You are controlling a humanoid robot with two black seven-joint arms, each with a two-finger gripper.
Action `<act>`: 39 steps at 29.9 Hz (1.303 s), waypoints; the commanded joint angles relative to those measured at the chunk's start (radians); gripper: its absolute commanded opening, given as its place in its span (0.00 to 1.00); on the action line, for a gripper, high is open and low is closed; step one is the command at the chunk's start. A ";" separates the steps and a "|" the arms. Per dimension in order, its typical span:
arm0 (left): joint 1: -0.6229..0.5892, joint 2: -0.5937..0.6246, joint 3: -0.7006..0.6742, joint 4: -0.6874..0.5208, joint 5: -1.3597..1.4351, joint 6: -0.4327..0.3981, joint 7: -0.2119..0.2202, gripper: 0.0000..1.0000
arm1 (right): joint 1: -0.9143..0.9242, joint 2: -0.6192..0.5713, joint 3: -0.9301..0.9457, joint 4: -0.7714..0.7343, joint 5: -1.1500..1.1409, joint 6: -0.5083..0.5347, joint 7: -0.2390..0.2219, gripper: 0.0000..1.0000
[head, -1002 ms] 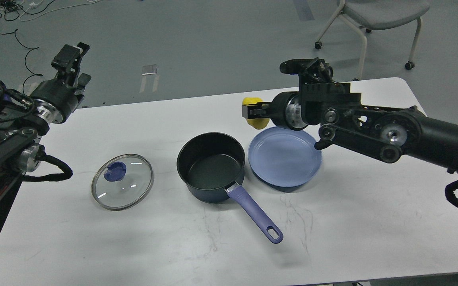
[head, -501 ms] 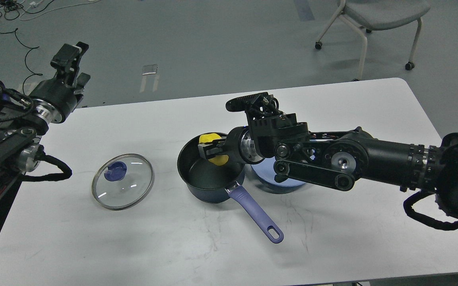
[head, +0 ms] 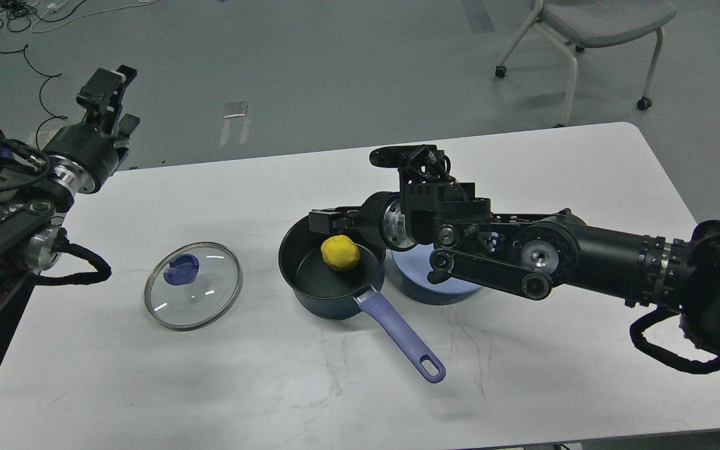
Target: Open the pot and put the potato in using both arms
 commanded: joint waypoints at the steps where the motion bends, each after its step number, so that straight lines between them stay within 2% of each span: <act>1: -0.009 -0.009 -0.060 -0.001 -0.007 -0.009 0.001 0.98 | 0.007 0.000 0.094 0.005 0.001 -0.088 0.002 1.00; 3: -0.009 -0.020 -0.125 -0.008 -0.007 -0.035 0.003 0.98 | 0.001 0.000 0.183 0.005 0.002 -0.110 0.003 1.00; 6: -0.010 -0.062 -0.176 -0.008 -0.007 -0.075 0.006 0.98 | -0.021 -0.066 0.331 0.012 0.051 -0.107 0.019 1.00; 8: -0.010 -0.102 -0.191 -0.008 -0.007 -0.077 0.004 0.98 | -0.055 -0.101 0.416 0.014 0.123 -0.105 0.072 1.00; 10: -0.007 -0.153 -0.206 -0.010 -0.009 -0.084 0.000 0.98 | -0.105 -0.168 0.505 0.026 0.230 -0.100 0.178 1.00; 12: -0.001 -0.179 -0.213 -0.010 -0.010 -0.086 0.001 0.98 | -0.136 -0.202 0.542 0.029 0.284 -0.091 0.226 1.00; 13: 0.002 -0.202 -0.219 -0.011 -0.024 -0.090 0.003 0.98 | -0.168 -0.222 0.574 0.029 0.331 -0.076 0.265 1.00; 16: 0.028 -0.254 -0.220 -0.011 -0.096 -0.097 0.018 0.98 | -0.249 -0.244 0.686 0.028 0.434 -0.033 0.325 0.99; 18: 0.037 -0.268 -0.222 -0.011 -0.131 -0.097 0.038 0.98 | -0.285 -0.245 0.730 0.029 0.477 -0.010 0.329 0.99; 20: 0.047 -0.279 -0.233 -0.011 -0.188 -0.098 0.087 0.98 | -0.326 -0.246 0.787 0.031 0.539 0.034 0.329 0.99; 22: 0.067 -0.282 -0.259 -0.011 -0.251 -0.106 0.136 0.98 | -0.360 -0.249 0.848 0.034 0.617 0.122 0.315 1.00; 24: 0.073 -0.280 -0.268 -0.011 -0.256 -0.127 0.150 0.98 | -0.365 -0.262 0.853 0.025 0.657 0.175 0.310 1.00; 25: 0.077 -0.277 -0.271 -0.011 -0.256 -0.145 0.151 0.98 | -0.365 -0.271 0.855 0.023 0.671 0.195 0.310 1.00; 27: 0.100 -0.267 -0.285 -0.013 -0.263 -0.240 0.153 0.98 | -0.372 -0.282 0.853 0.020 0.688 0.249 0.304 1.00; 29: 0.134 -0.265 -0.312 -0.013 -0.263 -0.279 0.156 0.98 | -0.381 -0.278 0.853 0.022 0.689 0.254 0.287 1.00; 31: 0.155 -0.265 -0.325 -0.013 -0.262 -0.293 0.158 0.98 | -0.384 -0.275 0.855 0.020 0.691 0.254 0.266 1.00; 33: 0.178 -0.265 -0.329 -0.013 -0.262 -0.300 0.158 0.98 | -0.389 -0.270 0.852 0.017 0.689 0.252 0.217 1.00; 34: 0.182 -0.264 -0.329 -0.014 -0.262 -0.302 0.158 0.98 | -0.392 -0.270 0.853 0.014 0.689 0.251 0.209 1.00; 37: 0.186 -0.264 -0.329 -0.016 -0.260 -0.311 0.156 0.98 | -0.392 -0.258 0.856 -0.001 0.689 0.245 0.209 1.00; 39: 0.188 -0.254 -0.329 -0.043 -0.262 -0.363 0.154 0.98 | -0.386 -0.246 0.852 -0.018 0.685 0.242 0.212 1.00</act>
